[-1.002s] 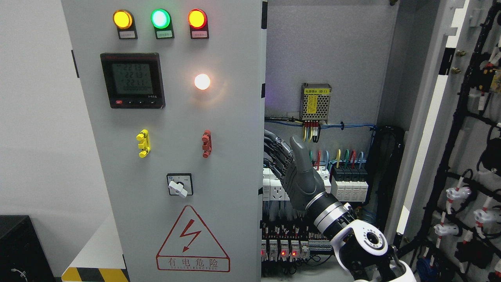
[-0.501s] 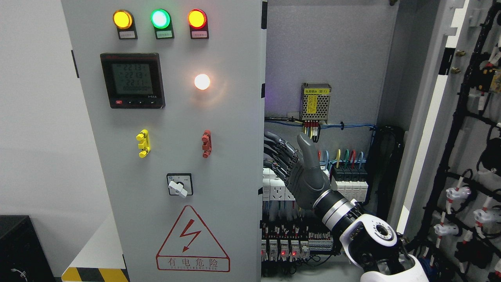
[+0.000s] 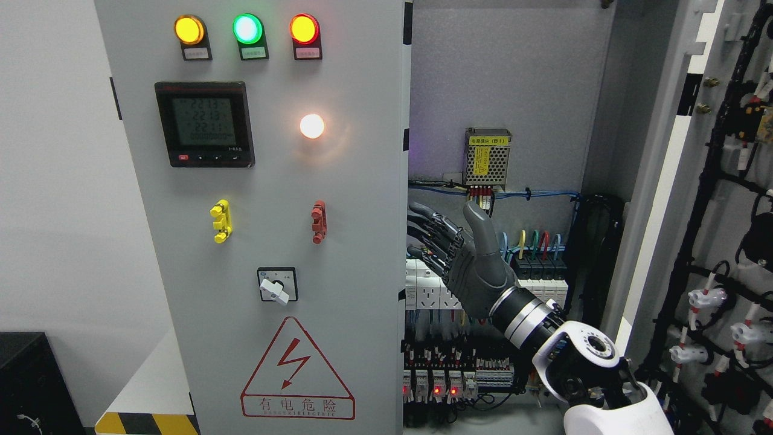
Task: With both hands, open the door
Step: 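Hook the right hand fingers behind the inner edge of the indicator-light door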
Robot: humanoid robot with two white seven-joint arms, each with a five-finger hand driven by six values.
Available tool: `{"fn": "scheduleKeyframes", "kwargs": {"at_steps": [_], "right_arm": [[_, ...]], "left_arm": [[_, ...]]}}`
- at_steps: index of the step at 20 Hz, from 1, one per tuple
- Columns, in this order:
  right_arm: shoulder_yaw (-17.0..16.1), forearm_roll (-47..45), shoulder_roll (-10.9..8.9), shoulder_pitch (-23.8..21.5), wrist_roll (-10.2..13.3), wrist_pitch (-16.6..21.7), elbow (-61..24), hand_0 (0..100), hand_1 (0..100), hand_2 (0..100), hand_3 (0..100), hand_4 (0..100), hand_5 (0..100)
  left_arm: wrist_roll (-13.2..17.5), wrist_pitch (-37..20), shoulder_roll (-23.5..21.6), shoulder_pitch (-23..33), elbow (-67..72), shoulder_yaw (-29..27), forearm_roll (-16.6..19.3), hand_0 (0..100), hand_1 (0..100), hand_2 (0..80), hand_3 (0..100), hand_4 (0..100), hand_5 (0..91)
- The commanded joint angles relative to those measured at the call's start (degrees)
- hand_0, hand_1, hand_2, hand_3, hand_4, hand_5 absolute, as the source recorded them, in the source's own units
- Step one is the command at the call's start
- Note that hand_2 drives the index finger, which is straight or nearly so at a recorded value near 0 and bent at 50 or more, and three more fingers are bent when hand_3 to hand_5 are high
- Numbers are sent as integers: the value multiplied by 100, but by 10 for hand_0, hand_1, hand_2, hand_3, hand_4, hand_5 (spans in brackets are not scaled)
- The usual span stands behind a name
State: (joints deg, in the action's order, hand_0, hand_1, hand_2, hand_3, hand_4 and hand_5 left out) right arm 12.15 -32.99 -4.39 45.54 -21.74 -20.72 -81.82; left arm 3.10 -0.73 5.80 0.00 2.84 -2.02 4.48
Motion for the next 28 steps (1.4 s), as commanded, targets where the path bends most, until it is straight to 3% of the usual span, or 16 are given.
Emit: {"fn": "scheduleKeyframes", "kwargs": {"at_steps": [1,4,28], "right_arm": [[-28,-49,-70,60,-146,-222,263,0,0,0,0,0,0],[-125,-216,-62,78,-392,-258,228,0,0,0,0,0,0],[-108,-419,-53,218,-419,-495,140,0,0,0,0,0,0]], "left_arm": [[-2,-6,0,115,-3,0,0,0,0,0,0,0,0],[-2,-6,0,123,-3,0,0,0,0,0,0,0,0],[-2,2,0,123,-3,0,0,0,0,0,0,0,0]]}}
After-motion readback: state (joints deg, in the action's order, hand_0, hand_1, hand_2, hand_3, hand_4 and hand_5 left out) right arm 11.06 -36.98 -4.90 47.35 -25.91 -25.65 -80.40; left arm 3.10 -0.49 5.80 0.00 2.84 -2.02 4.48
